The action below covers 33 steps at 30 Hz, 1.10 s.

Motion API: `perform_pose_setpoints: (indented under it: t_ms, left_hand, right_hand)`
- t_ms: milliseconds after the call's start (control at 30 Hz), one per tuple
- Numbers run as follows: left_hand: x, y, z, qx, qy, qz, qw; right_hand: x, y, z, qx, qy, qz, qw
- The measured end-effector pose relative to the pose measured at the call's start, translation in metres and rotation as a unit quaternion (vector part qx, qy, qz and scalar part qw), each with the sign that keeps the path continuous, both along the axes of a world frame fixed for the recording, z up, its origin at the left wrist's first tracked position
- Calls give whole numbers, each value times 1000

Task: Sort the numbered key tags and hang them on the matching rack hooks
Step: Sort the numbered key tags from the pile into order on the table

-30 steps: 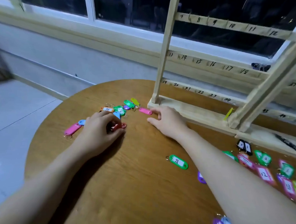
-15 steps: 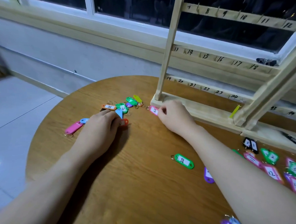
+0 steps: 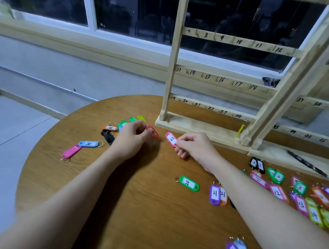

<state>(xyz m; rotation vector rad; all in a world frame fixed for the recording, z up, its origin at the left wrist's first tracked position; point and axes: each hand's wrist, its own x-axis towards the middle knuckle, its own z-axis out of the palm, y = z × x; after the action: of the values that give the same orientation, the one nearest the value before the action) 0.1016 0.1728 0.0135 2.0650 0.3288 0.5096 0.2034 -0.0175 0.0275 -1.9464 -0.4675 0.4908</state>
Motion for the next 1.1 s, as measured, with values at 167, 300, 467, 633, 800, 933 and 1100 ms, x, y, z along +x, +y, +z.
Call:
perform_pose_setpoints:
  t_ms: [167,300,467,633,800,933,1100]
  left_hand:
    - [-1,13,0,-47,10,-22,999]
    - [-1,9,2,-18,21,-29,999]
    - [4,9,0,-21,38,-29,999]
    - [4,8,0,-6,40,-32,999]
    - [-3,-4,3,-14,-64,-17,998]
    - [-12,-21,6,-20,-76,-48,996]
    - [-28,-37,10,-42,-43,-85,995]
  right_hand:
    - [-1,0,-1,3,-8,-3,1000]
    - [-1,1,-3,-3,-22,-1,1000]
    - [3,-2,-5,-8,-12,20,1000]
    - [2,-3,-3,-22,-18,30,999]
    - [-2,-11,2,-8,-11,41,999]
    - [-9,-34,11,-5,-7,44,999]
    - [-23,-87,40,36,2,-2,999]
